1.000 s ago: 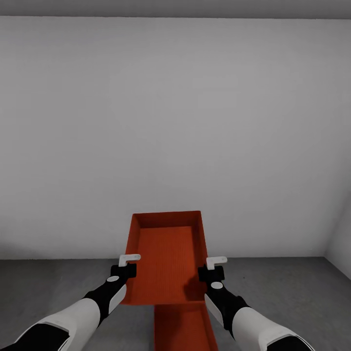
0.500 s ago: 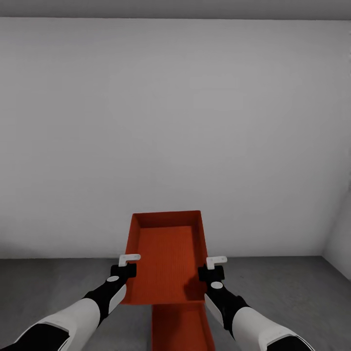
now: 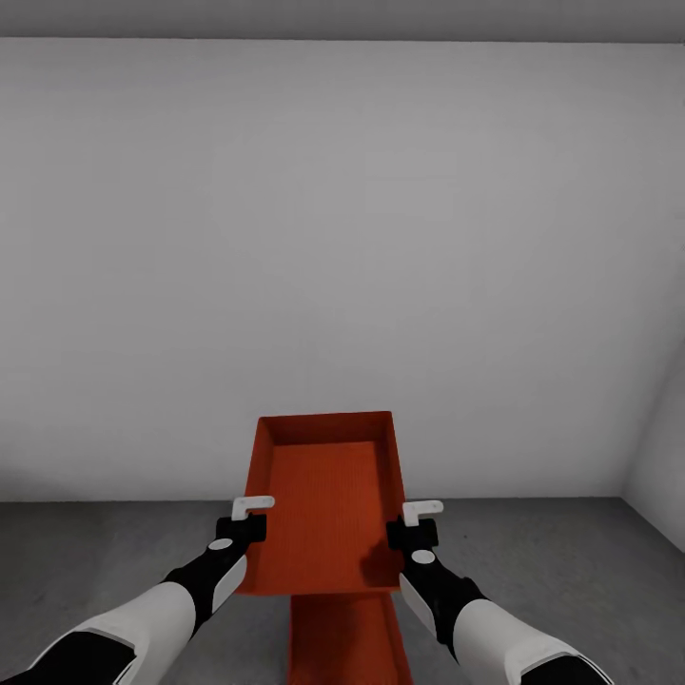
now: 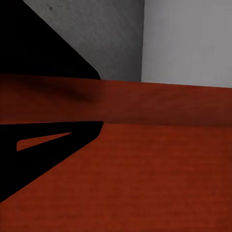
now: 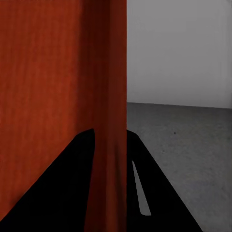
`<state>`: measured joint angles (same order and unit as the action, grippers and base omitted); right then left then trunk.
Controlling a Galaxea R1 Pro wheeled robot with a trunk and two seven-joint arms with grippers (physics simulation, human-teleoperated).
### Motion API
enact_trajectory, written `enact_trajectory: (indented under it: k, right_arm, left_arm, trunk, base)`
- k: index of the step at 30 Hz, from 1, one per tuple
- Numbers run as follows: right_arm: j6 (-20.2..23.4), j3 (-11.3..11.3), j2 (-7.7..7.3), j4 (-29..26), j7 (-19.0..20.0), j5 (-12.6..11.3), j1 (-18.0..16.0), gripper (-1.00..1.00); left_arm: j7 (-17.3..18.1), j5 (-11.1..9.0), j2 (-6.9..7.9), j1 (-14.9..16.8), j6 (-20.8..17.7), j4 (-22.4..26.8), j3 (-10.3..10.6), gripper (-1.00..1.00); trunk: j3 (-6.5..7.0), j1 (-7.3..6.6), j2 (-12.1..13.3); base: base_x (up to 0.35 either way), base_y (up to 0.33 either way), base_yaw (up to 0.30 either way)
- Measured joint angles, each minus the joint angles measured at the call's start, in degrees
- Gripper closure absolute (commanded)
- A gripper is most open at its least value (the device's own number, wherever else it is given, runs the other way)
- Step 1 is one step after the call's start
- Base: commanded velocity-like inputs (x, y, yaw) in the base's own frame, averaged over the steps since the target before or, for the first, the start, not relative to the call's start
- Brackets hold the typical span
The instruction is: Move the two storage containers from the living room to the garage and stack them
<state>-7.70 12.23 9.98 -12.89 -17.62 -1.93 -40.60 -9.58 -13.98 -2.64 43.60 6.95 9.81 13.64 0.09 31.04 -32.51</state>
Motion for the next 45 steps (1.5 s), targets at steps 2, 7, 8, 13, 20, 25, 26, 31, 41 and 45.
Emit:
enact_trajectory:
  k: [2,7,8,13,20,25,26,31,41,45]
  right_arm:
    - [0.02,0.07,0.02,-0.02,-0.05,-0.03,0.01,1.0]
    - [0.03,0.1,0.02,-0.06,-0.02,-0.09,0.01,1.0]
    - [0.01,0.03,0.02,-0.02,-0.06,-0.01,0.0,1.0]
    - [0.0,0.0,-0.06,-0.01,0.07,-0.02,0.0,1.0]
    - [0.02,0.01,-0.02,-0.13,0.01,0.0,0.01,1.0]
    - [0.03,-0.11,-0.02,-0.02,0.06,0.01,0.0,1.0]
    - [0.04,-0.1,-0.04,-0.05,0.09,-0.01,0.0,1.0]
    - [0.06,0.02,0.02,-0.17,-0.02,-0.04,0.01,1.0]
    - [0.06,0.04,0.02,-0.2,-0.06,-0.04,0.01,1.0]
    - [0.06,0.05,0.02,-0.17,-0.06,-0.05,0.01,1.0]
  left_arm:
    - [0.02,-0.01,0.02,0.0,0.0,0.02,0.01,1.0]
    - [0.1,-0.02,0.05,0.0,0.0,0.01,-0.03,1.0]
    - [0.01,-0.02,0.01,-0.01,0.0,0.01,0.01,1.0]
    - [-0.11,0.04,-0.07,-0.01,0.01,0.01,0.01,1.0]
    - [-0.03,0.02,-0.01,0.0,0.03,0.07,-0.01,1.0]
    - [-0.09,0.21,-0.02,0.0,-0.16,0.14,-0.05,1.0]
    - [-0.11,0.21,-0.04,0.0,-0.15,0.15,-0.06,1.0]
    - [0.02,0.09,0.05,0.0,-0.06,0.17,-0.05,1.0]
    - [0.04,0.03,0.05,0.0,-0.04,0.16,-0.04,1.0]
    - [0.04,0.04,0.05,0.0,-0.07,0.17,-0.02,1.0]
  trunk:
    - [0.0,0.0,0.0]
    - [0.0,0.0,0.0]
    - [0.0,0.0,0.0]
    - [0.0,0.0,0.0]
    - [0.0,0.0,0.0]
    - [0.0,-0.02,-0.01]
    - [0.0,-0.02,-0.01]
    - [-0.01,-0.03,-0.01]
    - [0.0,0.0,0.0]
    - [0.0,0.0,0.0]
  base:
    - [-0.001,-0.061,0.0]
    - [0.0,-0.207,0.0]
    - [0.0,-0.259,0.0]
    - [0.0,-0.221,0.0]
    - [0.0,-0.033,0.0]
    - [0.103,0.031,0.0]
    - [0.248,0.123,0.0]
    - [0.273,0.15,0.0]
    - [0.086,0.052,0.0]
    - [0.002,0.001,0.0]
